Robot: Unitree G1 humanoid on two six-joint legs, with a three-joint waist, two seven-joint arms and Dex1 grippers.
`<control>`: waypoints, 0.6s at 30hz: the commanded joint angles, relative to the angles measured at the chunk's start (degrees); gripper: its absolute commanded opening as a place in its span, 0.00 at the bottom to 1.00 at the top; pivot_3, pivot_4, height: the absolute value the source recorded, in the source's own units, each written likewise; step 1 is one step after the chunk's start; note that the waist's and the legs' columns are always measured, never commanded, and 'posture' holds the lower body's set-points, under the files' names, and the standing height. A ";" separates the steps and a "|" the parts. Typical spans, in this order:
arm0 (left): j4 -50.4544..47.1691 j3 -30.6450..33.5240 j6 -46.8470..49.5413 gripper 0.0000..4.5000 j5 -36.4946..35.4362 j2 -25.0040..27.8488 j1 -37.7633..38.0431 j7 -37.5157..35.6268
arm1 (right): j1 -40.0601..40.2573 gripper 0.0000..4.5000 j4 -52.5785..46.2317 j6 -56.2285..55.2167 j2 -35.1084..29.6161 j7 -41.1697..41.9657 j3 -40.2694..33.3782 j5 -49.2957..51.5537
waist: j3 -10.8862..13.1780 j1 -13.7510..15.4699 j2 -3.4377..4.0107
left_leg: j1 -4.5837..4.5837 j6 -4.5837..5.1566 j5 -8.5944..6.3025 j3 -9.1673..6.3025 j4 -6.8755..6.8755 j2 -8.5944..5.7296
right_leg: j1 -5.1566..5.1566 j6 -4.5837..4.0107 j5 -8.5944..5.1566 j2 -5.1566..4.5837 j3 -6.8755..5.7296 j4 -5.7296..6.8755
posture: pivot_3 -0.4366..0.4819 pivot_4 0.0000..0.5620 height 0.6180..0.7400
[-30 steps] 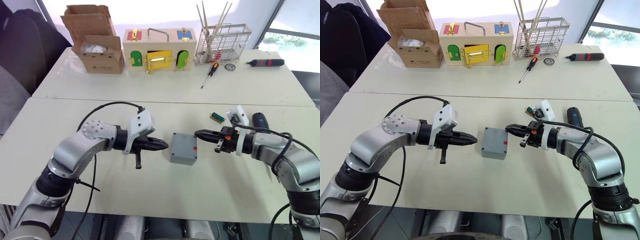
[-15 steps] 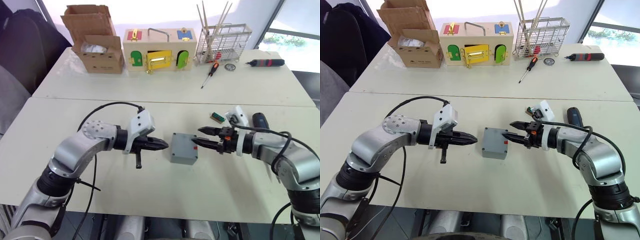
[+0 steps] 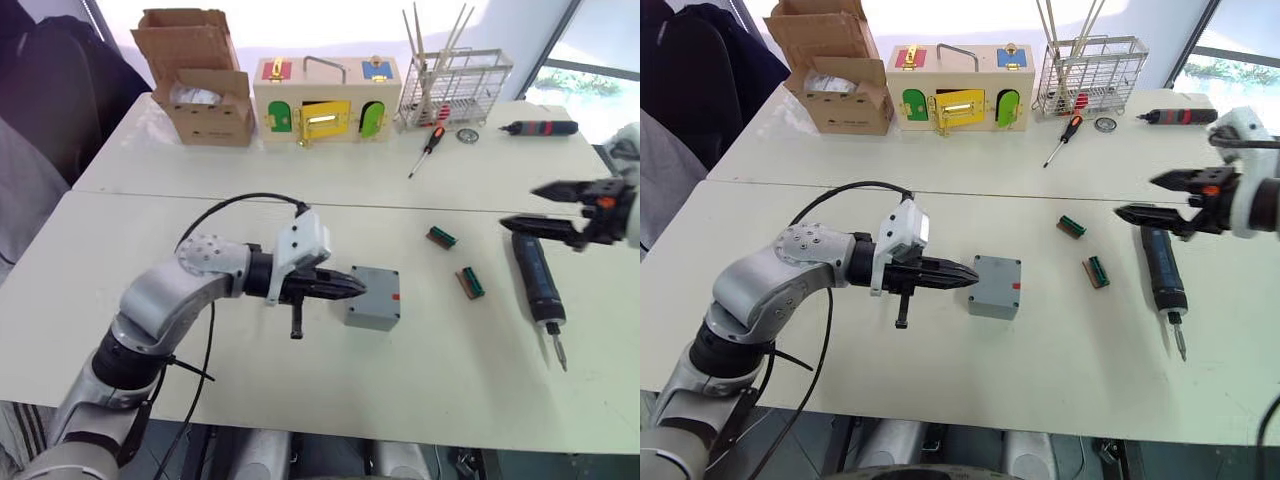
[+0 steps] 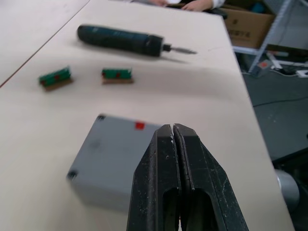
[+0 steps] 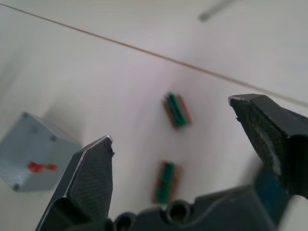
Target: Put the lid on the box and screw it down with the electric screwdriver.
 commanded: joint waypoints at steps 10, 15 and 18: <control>0.01 -6.66 -5.60 0.00 4.51 -5.67 0.74 3.14 | -18.10 1.00 23.57 10.09 2.62 9.13 26.58 -17.50 | 0.00 -0.22 0.03 | -0.01 0.01 0.00 0.09 -0.01 0.02 | -0.07 0.00 0.00 -0.01 0.01 -0.01 | 0.48 0.27 0.96; -2.68 -6.84 -4.62 0.00 3.97 -7.36 3.57 6.00 | -22.41 1.00 29.28 13.08 6.31 12.93 32.00 -20.41 | 0.00 0.23 0.03 | -0.04 0.00 0.00 0.05 -0.06 0.02 | -0.12 0.00 0.00 -0.01 0.00 0.00 | 0.48 0.27 0.96; -2.82 -6.72 -4.38 0.00 4.05 -8.47 4.27 8.06 | -22.23 1.00 31.32 14.60 8.03 13.17 33.44 -21.54 | 0.00 0.36 0.03 | -0.07 -0.01 0.00 0.02 0.03 -0.03 | -0.08 0.00 0.00 -0.05 -0.01 -0.01 | 0.48 0.27 0.96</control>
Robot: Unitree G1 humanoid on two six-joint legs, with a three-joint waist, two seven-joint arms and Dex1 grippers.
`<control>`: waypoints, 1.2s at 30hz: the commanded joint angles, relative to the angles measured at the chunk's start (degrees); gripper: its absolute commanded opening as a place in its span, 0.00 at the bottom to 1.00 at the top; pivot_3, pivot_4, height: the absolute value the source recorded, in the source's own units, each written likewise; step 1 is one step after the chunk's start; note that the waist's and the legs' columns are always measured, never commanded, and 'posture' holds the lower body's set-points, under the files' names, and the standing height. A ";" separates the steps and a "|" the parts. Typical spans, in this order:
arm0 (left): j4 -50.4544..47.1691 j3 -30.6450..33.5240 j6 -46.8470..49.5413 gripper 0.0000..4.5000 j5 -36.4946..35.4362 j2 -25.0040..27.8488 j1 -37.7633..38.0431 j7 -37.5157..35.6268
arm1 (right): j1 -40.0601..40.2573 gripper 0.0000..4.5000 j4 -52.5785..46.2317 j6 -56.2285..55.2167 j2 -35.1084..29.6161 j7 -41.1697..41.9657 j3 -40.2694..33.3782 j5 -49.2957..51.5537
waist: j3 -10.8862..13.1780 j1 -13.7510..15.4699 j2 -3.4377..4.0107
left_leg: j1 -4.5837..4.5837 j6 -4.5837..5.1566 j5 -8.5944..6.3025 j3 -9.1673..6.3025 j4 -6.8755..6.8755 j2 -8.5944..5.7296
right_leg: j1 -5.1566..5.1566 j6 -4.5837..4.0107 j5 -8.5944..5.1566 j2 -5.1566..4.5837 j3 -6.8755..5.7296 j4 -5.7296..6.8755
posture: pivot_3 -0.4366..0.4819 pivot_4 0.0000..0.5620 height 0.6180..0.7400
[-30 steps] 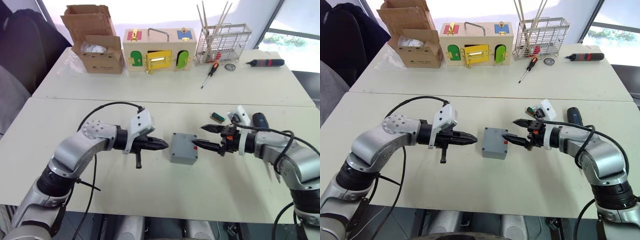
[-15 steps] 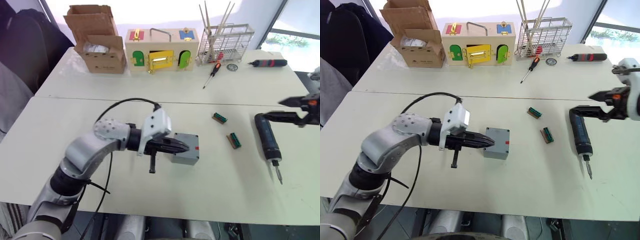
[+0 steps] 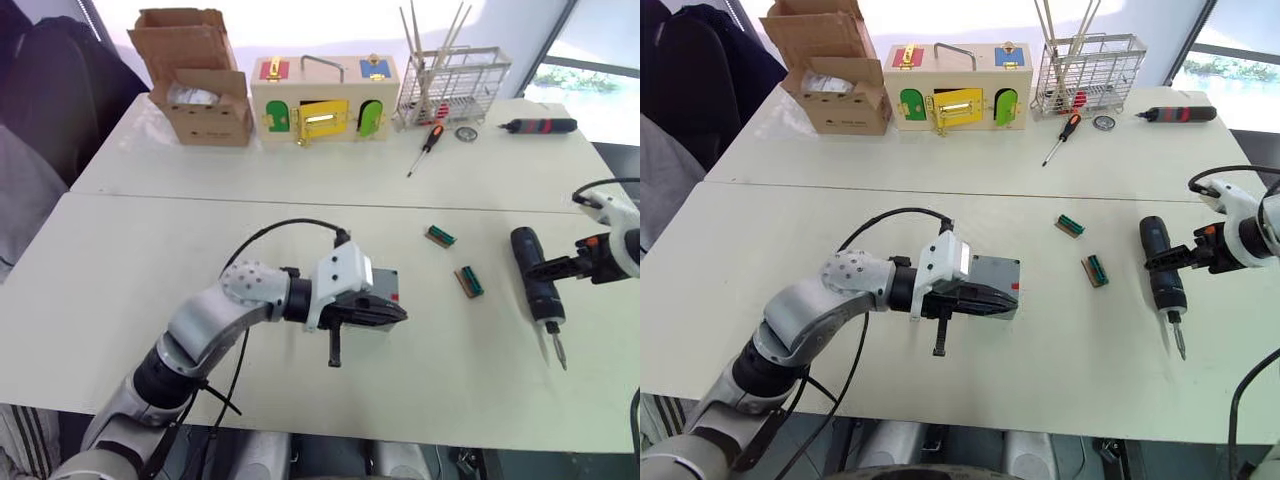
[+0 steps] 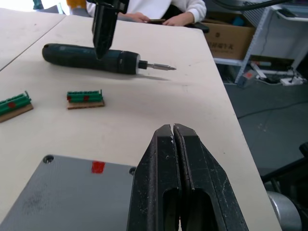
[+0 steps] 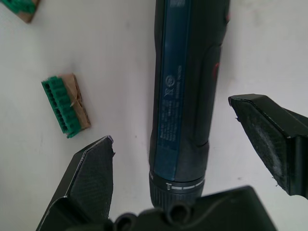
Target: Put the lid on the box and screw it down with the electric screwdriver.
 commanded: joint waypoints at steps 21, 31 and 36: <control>-0.61 0.59 -0.89 0.00 1.11 -2.20 0.96 5.07 | 4.28 0.42 1.33 -0.79 3.52 1.47 4.04 -9.01 | -0.05 -0.10 -0.08 | 0.05 -0.01 0.00 -0.07 0.04 -0.03 | 0.09 0.00 0.00 0.01 -0.04 0.01 | 0.48 0.27 0.96; 5.30 5.06 -2.43 0.00 0.23 0.07 -1.50 1.74 | -11.53 0.42 5.59 -10.07 6.20 -12.77 -14.97 -7.59 | 0.05 -0.98 0.48 | 0.02 -0.04 0.02 0.15 -0.01 -0.05 | -0.10 0.01 0.00 -0.05 0.08 0.03 | 0.48 0.27 0.96; 9.97 8.83 -2.65 0.00 -0.68 3.39 -3.77 -2.27 | -5.06 0.42 -11.55 -16.62 11.98 -27.61 -37.83 -0.80 | 0.05 -0.51 0.50 | -0.03 -0.13 0.07 0.07 -0.37 0.08 | -0.36 0.02 0.00 0.04 -0.11 0.12 | 0.48 0.27 0.96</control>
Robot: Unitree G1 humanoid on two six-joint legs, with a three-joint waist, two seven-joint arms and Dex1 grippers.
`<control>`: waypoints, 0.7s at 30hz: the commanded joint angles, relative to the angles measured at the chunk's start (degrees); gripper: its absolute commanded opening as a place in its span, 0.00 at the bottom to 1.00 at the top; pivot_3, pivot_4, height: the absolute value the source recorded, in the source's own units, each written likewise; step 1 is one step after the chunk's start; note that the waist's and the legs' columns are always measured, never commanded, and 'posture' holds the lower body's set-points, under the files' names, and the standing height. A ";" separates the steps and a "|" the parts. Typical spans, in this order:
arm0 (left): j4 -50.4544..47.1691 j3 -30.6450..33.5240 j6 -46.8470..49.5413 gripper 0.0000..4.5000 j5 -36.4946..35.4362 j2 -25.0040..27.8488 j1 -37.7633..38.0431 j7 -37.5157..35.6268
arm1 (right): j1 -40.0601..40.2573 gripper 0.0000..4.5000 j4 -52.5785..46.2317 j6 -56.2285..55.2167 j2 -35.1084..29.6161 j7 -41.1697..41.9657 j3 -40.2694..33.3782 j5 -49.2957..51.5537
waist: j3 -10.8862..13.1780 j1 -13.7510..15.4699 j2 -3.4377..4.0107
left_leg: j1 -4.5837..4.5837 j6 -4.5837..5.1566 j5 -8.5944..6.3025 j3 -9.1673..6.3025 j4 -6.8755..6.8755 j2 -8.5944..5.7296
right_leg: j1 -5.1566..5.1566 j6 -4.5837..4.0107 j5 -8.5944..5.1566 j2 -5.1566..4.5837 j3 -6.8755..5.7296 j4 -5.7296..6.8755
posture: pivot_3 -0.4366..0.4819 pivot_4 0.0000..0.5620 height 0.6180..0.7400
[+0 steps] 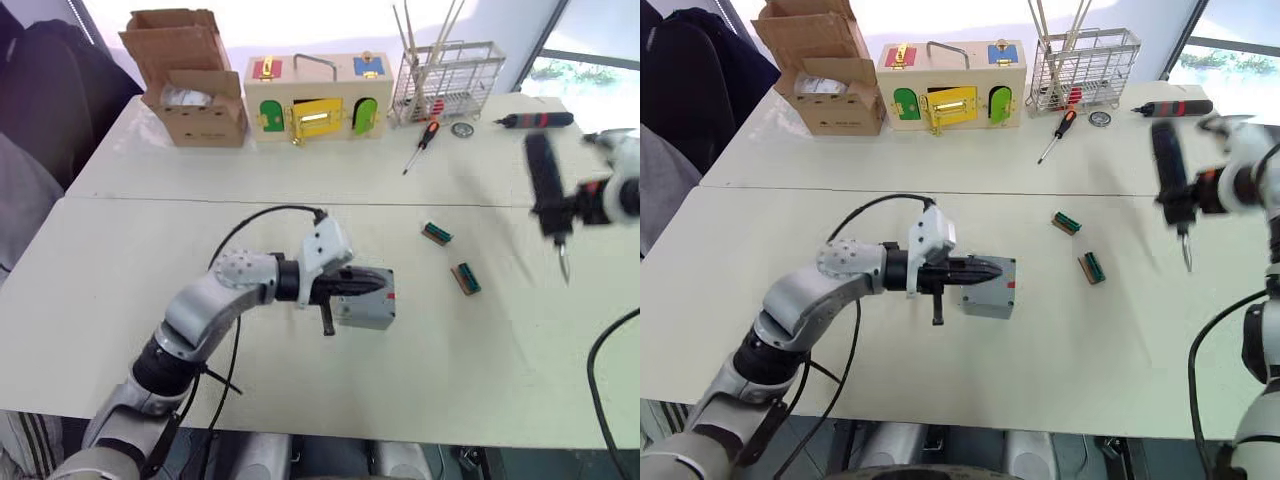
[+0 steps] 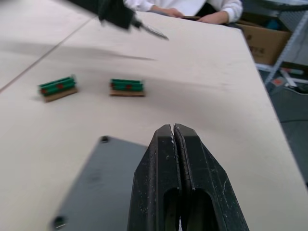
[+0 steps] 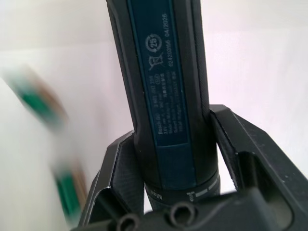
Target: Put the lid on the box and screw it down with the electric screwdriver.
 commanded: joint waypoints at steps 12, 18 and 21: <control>8.62 -0.78 -3.18 0.00 2.93 5.89 -6.22 -11.41 | 25.03 0.42 -63.70 -7.71 47.86 -34.93 -35.74 31.41 | -0.04 -0.02 -0.11 | 0.00 -0.07 0.05 -0.22 0.20 -0.15 | 0.22 0.00 0.01 -0.03 -0.01 0.28 | 0.48 0.27 0.96; 11.00 -4.71 -5.01 0.00 7.27 3.74 -8.06 -10.96 | 37.40 0.42 -70.09 -9.28 47.11 -31.81 -27.16 34.97 | -0.04 0.10 -0.10 | 0.05 -0.05 0.04 -0.28 0.25 -0.15 | 0.30 0.00 0.01 0.02 -0.01 0.28 | 0.48 0.27 0.96; 12.88 -8.09 -7.84 0.00 11.32 3.56 -8.04 -11.92 | 39.12 0.42 -69.50 -10.99 45.50 -30.40 -26.21 36.63 | -0.04 -0.20 -0.10 | 0.05 -0.02 0.03 -0.21 0.29 -0.18 | 0.32 0.01 0.01 0.02 0.01 0.27 | 0.48 0.27 0.96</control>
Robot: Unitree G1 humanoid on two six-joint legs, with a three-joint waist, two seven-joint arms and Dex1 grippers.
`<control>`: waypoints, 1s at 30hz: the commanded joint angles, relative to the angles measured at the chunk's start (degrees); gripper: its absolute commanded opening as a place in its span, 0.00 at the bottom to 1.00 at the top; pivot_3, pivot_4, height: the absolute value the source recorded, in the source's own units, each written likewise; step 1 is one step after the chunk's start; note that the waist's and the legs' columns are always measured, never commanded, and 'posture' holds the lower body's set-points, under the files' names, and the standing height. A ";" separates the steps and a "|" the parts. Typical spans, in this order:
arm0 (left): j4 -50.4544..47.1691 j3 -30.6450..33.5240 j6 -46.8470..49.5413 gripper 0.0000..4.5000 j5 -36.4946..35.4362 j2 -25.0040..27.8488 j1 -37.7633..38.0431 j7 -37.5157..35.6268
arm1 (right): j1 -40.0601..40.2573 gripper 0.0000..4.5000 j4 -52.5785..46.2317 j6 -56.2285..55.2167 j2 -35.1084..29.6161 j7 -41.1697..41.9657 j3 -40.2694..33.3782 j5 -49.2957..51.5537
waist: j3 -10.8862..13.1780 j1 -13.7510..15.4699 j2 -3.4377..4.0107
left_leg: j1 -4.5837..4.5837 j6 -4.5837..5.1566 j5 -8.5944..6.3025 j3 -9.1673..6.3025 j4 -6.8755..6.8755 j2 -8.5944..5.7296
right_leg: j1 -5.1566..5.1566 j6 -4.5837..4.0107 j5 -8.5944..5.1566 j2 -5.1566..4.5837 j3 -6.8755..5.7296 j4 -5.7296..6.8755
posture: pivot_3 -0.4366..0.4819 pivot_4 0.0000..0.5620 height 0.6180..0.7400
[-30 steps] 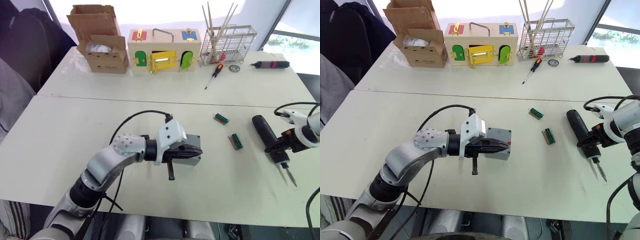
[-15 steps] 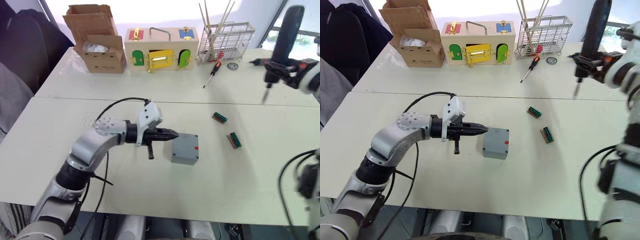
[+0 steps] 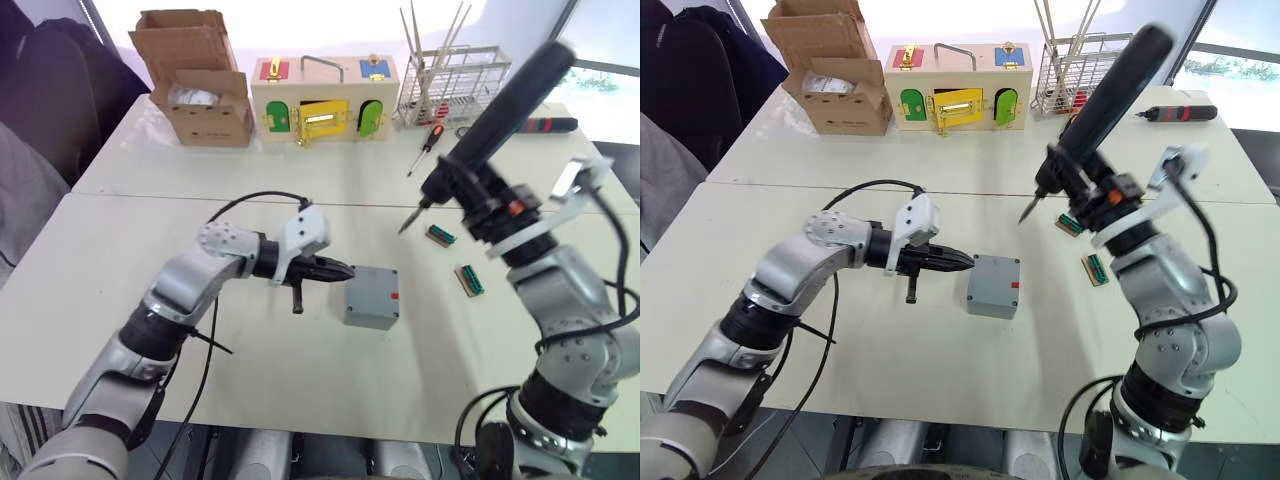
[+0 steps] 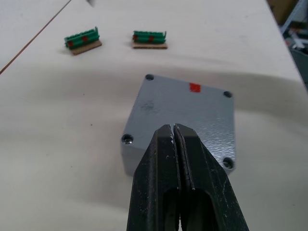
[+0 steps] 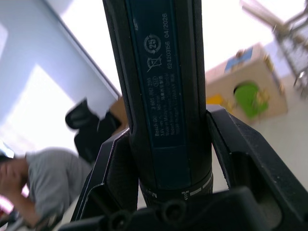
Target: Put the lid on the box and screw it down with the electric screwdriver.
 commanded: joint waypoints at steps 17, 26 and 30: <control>4.64 -5.10 -7.78 0.00 9.71 -2.31 1.73 -0.65 | 8.42 0.42 -1.35 -7.33 -8.74 3.07 4.16 7.15 | -0.02 -0.79 -0.03 | 0.09 0.06 -0.03 -0.12 -0.03 0.03 | 0.10 0.00 0.00 0.02 -0.01 -0.07 | 0.48 0.27 0.96; 4.26 -4.66 -7.34 0.00 9.53 -2.37 1.61 -0.84 | 8.49 0.42 0.84 -10.97 -8.47 2.47 7.92 5.07 | -0.02 -0.83 -0.04 | 0.11 0.06 -0.04 -0.11 -0.03 0.03 | 0.11 0.00 0.00 0.02 -0.01 -0.08 | 0.48 0.27 0.96; 4.19 -4.50 -7.30 0.00 9.61 -2.57 1.57 -0.41 | 8.28 0.42 2.07 -12.71 -8.81 2.29 8.79 3.78 | -0.03 -0.82 -0.04 | 0.11 0.06 -0.03 -0.11 -0.02 0.03 | 0.11 0.00 0.00 0.02 -0.01 -0.08 | 0.48 0.27 0.96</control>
